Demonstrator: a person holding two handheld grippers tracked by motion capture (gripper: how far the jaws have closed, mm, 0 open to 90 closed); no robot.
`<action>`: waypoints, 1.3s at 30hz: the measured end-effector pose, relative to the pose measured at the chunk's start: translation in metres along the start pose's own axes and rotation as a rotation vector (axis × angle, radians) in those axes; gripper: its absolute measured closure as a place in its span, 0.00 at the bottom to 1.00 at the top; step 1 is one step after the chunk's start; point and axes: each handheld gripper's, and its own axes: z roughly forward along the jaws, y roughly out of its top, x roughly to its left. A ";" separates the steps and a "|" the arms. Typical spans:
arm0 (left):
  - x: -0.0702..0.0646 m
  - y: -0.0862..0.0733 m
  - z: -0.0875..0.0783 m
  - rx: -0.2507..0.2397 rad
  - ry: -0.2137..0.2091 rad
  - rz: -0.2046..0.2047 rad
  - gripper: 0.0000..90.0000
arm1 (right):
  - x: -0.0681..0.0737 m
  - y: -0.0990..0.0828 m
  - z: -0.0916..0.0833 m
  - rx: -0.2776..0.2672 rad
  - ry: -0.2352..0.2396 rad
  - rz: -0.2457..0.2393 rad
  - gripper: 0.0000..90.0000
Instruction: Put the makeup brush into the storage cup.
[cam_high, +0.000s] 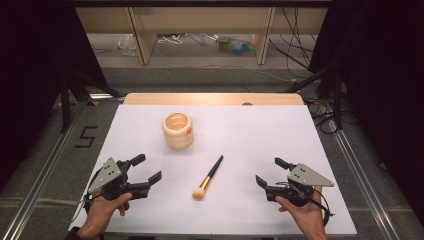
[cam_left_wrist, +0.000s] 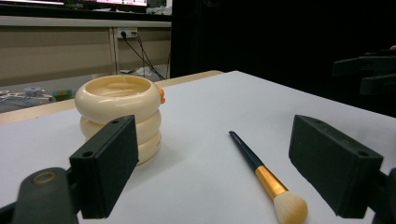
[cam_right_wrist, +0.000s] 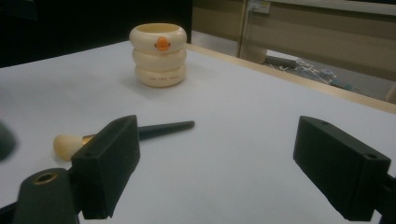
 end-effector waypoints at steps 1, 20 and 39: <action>0.000 0.000 0.000 0.000 0.000 0.000 0.18 | 0.000 0.000 0.000 0.000 0.000 0.000 0.17; 0.000 -0.001 0.001 0.010 -0.004 0.001 0.18 | 0.003 0.009 0.010 0.055 0.063 -0.089 0.18; 0.000 -0.003 0.005 0.014 -0.013 -0.007 0.18 | 0.002 0.037 0.047 0.222 0.217 -0.216 0.18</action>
